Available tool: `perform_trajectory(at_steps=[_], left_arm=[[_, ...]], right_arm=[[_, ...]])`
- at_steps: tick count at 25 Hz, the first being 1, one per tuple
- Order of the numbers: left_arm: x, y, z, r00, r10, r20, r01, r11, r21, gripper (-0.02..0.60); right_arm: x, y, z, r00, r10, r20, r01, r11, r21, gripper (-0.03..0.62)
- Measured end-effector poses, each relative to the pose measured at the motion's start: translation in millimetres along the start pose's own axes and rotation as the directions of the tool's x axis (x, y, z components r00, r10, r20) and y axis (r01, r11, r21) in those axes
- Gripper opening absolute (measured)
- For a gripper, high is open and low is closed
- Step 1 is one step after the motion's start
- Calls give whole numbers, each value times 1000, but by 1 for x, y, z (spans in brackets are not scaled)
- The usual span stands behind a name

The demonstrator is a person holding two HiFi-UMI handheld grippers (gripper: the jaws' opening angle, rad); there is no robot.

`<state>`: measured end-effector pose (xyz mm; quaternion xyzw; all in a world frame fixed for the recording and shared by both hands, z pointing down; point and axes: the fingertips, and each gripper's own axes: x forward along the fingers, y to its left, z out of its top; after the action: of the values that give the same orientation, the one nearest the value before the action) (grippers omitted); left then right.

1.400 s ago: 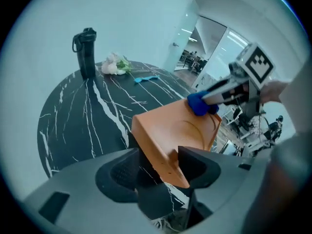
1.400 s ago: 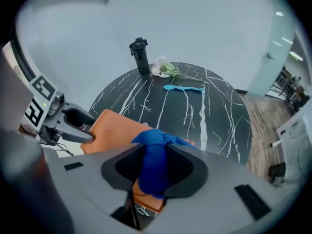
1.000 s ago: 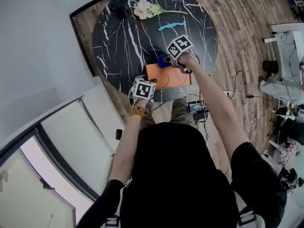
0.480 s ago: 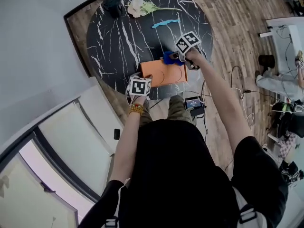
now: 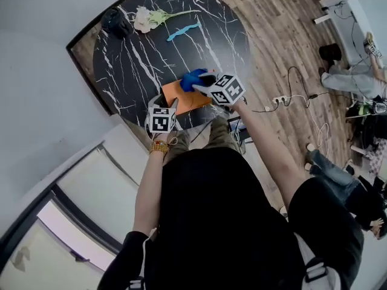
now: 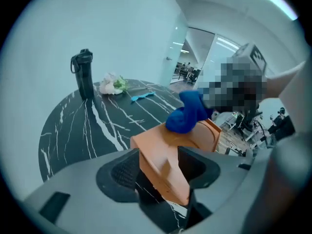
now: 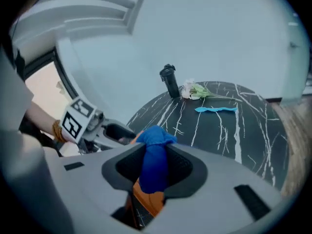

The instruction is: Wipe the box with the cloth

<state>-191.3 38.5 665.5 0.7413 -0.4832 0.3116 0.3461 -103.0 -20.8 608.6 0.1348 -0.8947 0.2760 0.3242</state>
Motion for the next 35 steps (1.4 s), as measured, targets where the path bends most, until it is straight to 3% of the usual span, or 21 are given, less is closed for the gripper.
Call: perform_trajectory(at_steps=[2, 5, 8, 13, 16, 17, 19, 22, 24, 26, 30, 35], left_arm=[[-8, -8, 10, 998, -27, 51, 23, 998, 64, 250], [-12, -19, 17, 994, -78, 83, 64, 986, 154, 250], [-3, -27, 16, 991, -111, 74, 93, 974, 208, 250], [-3, -34, 17, 988, -144, 55, 125, 958, 258, 250], [-12, -41, 30, 975, -179, 133, 133, 946, 295, 250], [-20, -42, 40, 962, -193, 191, 126, 941, 315, 249], [-47, -40, 62, 916, -214, 339, 88, 932, 351, 195], [-96, -41, 89, 829, -226, 512, 11, 921, 389, 19], [-118, -45, 104, 779, -245, 577, -6, 918, 398, 5], [-128, -45, 116, 749, -245, 616, -19, 921, 390, 5], [-133, -45, 125, 728, -241, 641, -35, 922, 387, 5], [-132, -52, 124, 732, -251, 633, -19, 922, 387, 5]], right_arm=[[6, 17, -36, 995, -101, 3, 101, 989, -107, 121], [8, 31, -81, 974, -226, -27, 212, 945, -249, 175], [-6, 30, -87, 961, -273, 37, 274, 939, -208, 181], [-23, 17, -60, 937, -314, 152, 335, 932, -141, 181], [-34, 15, -32, 901, -351, 256, 394, 908, -140, 169], [-40, 17, -18, 880, -363, 307, 417, 899, -135, 130], [-49, 32, 7, 836, -378, 398, 461, 877, -136, 23], [-61, 64, 32, 782, -381, 494, 503, 854, -136, 6], [-70, 76, 41, 753, -387, 532, 514, 851, -109, 3], [-74, 81, 43, 742, -386, 547, 512, 854, -91, 3], [-68, 91, 39, 761, -360, 539, 493, 861, -122, 3], [-69, 90, 42, 762, -362, 537, 496, 860, -124, 3]])
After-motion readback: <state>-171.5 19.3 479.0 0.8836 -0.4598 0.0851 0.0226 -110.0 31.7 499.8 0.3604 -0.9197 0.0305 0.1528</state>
